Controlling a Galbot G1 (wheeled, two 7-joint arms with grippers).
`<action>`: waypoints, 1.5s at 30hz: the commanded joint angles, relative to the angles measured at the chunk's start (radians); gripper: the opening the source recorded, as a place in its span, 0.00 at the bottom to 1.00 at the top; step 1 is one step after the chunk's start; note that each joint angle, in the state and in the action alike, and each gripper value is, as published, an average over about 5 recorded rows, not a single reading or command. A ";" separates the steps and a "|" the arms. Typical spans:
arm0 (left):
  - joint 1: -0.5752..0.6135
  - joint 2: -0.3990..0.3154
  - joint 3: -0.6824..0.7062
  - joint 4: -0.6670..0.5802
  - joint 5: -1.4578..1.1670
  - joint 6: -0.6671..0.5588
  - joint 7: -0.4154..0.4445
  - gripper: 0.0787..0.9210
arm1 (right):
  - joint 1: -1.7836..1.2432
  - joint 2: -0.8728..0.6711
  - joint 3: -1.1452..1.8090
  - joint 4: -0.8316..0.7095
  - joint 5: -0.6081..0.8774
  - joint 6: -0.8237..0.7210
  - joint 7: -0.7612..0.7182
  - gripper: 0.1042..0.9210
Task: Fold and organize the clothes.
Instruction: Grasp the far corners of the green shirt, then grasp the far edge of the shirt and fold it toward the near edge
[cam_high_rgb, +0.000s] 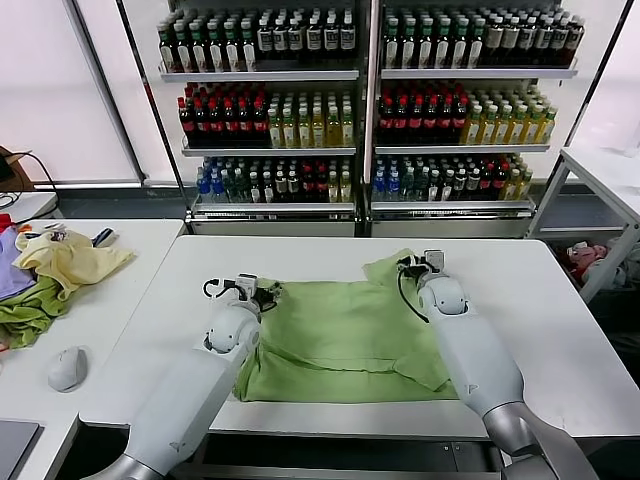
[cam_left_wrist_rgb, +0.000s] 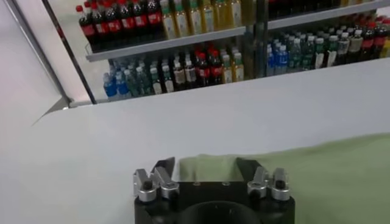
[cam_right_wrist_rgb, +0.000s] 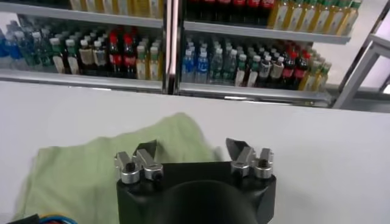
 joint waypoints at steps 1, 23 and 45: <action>0.004 -0.004 0.007 0.004 -0.024 0.003 0.003 0.59 | 0.032 0.017 -0.006 -0.074 0.022 -0.014 -0.001 0.58; 0.078 0.028 -0.049 -0.116 -0.079 -0.076 0.012 0.01 | -0.095 -0.049 0.000 0.185 0.129 0.005 -0.055 0.01; 0.371 0.157 -0.132 -0.598 -0.142 -0.127 -0.001 0.01 | -0.509 -0.242 0.204 0.869 0.196 -0.007 -0.031 0.01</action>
